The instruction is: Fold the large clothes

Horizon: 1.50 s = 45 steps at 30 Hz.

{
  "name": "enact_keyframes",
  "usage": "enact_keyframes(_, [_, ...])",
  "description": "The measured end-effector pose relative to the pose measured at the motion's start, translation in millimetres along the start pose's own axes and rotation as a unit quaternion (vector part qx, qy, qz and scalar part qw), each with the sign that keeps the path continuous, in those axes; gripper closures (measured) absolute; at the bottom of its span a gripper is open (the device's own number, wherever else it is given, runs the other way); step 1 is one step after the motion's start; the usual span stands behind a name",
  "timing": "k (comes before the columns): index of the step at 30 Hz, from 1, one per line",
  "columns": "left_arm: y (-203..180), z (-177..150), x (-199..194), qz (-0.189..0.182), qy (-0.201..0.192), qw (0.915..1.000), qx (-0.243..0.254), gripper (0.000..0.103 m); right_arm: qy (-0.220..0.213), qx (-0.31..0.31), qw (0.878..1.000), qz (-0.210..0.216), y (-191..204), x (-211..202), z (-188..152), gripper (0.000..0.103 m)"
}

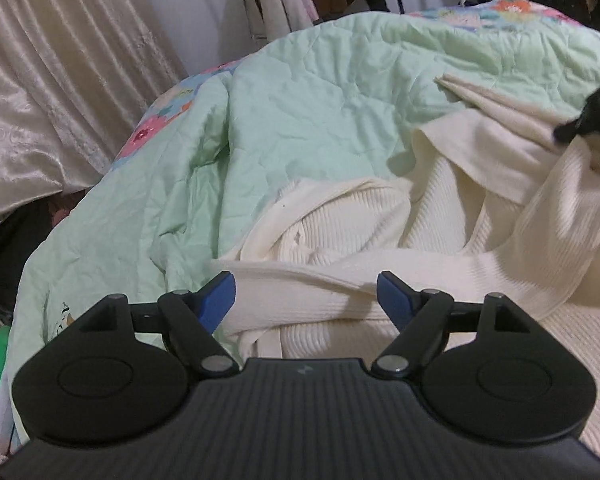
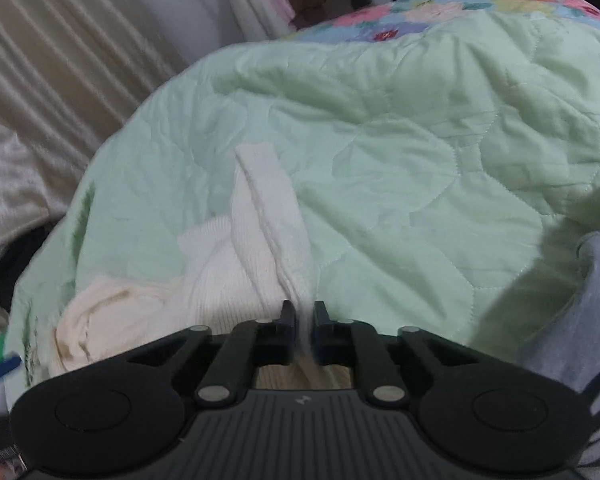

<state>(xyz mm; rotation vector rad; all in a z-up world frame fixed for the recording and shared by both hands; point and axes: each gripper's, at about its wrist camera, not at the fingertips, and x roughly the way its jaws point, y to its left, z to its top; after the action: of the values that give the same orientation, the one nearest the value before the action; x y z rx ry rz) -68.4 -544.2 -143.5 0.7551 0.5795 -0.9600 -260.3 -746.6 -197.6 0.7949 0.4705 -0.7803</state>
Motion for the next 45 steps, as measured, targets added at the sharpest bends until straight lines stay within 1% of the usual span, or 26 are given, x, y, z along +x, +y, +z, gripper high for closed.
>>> enact_keyframes(2, [1,1,-2,0.003,0.0,1.0,-0.006,0.023,-0.05,0.035,0.998,0.015,-11,-23,-2,0.095])
enact_keyframes(4, [5,1,-4,-0.001,0.0,0.9999,-0.016,0.02,-0.121,0.087,0.988,0.031,-32,-62,-10,0.095])
enact_keyframes(6, [8,1,-7,0.0,-0.001,0.9997,-0.024,0.019,-0.17,0.128,0.976,0.044,-51,-91,-21,0.095])
enact_keyframes(8, [11,-1,-10,0.001,-0.005,0.9995,-0.031,0.019,-0.202,0.165,0.964,0.058,-68,-112,-30,0.095])
enact_keyframes(10, [14,-3,-14,0.002,-0.008,0.9992,-0.04,0.019,-0.232,0.206,0.948,0.075,-84,-131,-43,0.095])
enact_keyframes(13, [21,-8,-20,-0.003,-0.009,0.998,-0.062,0.016,-0.271,0.239,0.928,0.092,-98,-156,-62,0.095])
enact_keyframes(14, [22,-9,-21,-0.003,-0.009,0.9978,-0.066,0.016,-0.28,0.241,0.924,0.094,-99,-161,-65,0.094])
enact_keyframes(16, [25,-11,-23,-0.003,-0.008,0.9975,-0.071,0.016,-0.304,0.214,0.923,0.1,-90,-166,-68,0.094])
enact_keyframes(19, [33,-13,-26,0.008,-0.01,0.9967,-0.08,0.015,-0.342,0.151,0.923,0.085,-67,-165,-66,0.094])
enact_keyframes(22, [46,-16,-31,0.006,-0.012,0.9948,-0.101,0.015,-0.386,0.078,0.916,0.069,-30,-168,-61,0.095])
enact_keyframes(23, [52,-18,-33,0.005,-0.013,0.9939,-0.109,0.014,-0.397,0.064,0.913,0.064,-20,-172,-60,0.095])
enact_keyframes(25, [64,-22,-36,0.006,-0.012,0.9921,-0.124,0.014,-0.429,0.056,0.901,0.033,2,-183,-54,0.095])
enact_keyframes(28, [76,-29,-38,0.008,-0.01,0.9905,-0.137,0.013,-0.444,0.082,0.892,0.005,10,-195,-55,0.095])
enact_keyframes(31, [87,-36,-38,0.012,-0.007,0.9887,-0.149,0.013,-0.446,0.105,0.888,-0.034,5,-203,-66,0.095])
enact_keyframes(32, [90,-38,-39,0.012,-0.008,0.9877,-0.156,0.013,-0.442,0.114,0.889,-0.035,2,-204,-68,0.095])
enact_keyframes(33, [95,-40,-38,0.006,-0.008,0.9862,-0.165,0.013,-0.431,0.134,0.892,-0.02,-8,-201,-69,0.094])
enact_keyframes(35, [99,-43,-37,-0.003,-0.004,0.9846,-0.175,0.013,-0.408,0.139,0.902,0.008,-16,-193,-65,0.094])
enact_keyframes(36, [100,-44,-36,-0.008,-0.002,0.9839,-0.178,0.013,-0.388,0.117,0.914,0.024,-13,-184,-59,0.094])
enact_keyframes(37, [100,-44,-36,-0.01,-0.001,0.9838,-0.179,0.013,-0.372,0.085,0.924,0.038,-4,-176,-55,0.094])
enact_keyframes(39, [98,-44,-36,-0.015,-0.001,0.984,-0.178,0.013,-0.342,0.006,0.937,0.066,24,-162,-49,0.094])
enact_keyframes(40, [98,-45,-36,-0.016,-0.002,0.9841,-0.177,0.013,-0.324,-0.042,0.941,0.083,42,-154,-48,0.094])
enact_keyframes(41, [96,-45,-37,-0.018,-0.003,0.9843,-0.175,0.013,-0.302,-0.103,0.943,0.1,62,-144,-50,0.094])
enact_keyframes(42, [95,-45,-38,-0.019,-0.005,0.9847,-0.173,0.013,-0.279,-0.165,0.939,0.112,82,-135,-54,0.094])
enact_keyframes(43, [93,-45,-38,-0.02,-0.004,0.9851,-0.171,0.013,-0.245,-0.23,0.934,0.123,102,-125,-62,0.093])
enact_keyframes(44, [92,-46,-38,-0.02,-0.002,0.9856,-0.168,0.013,-0.205,-0.295,0.924,0.131,122,-114,-71,0.089])
enact_keyframes(45, [91,-47,-37,-0.018,0.0,0.9859,-0.166,0.013,-0.124,-0.38,0.907,0.13,147,-95,-89,0.087])
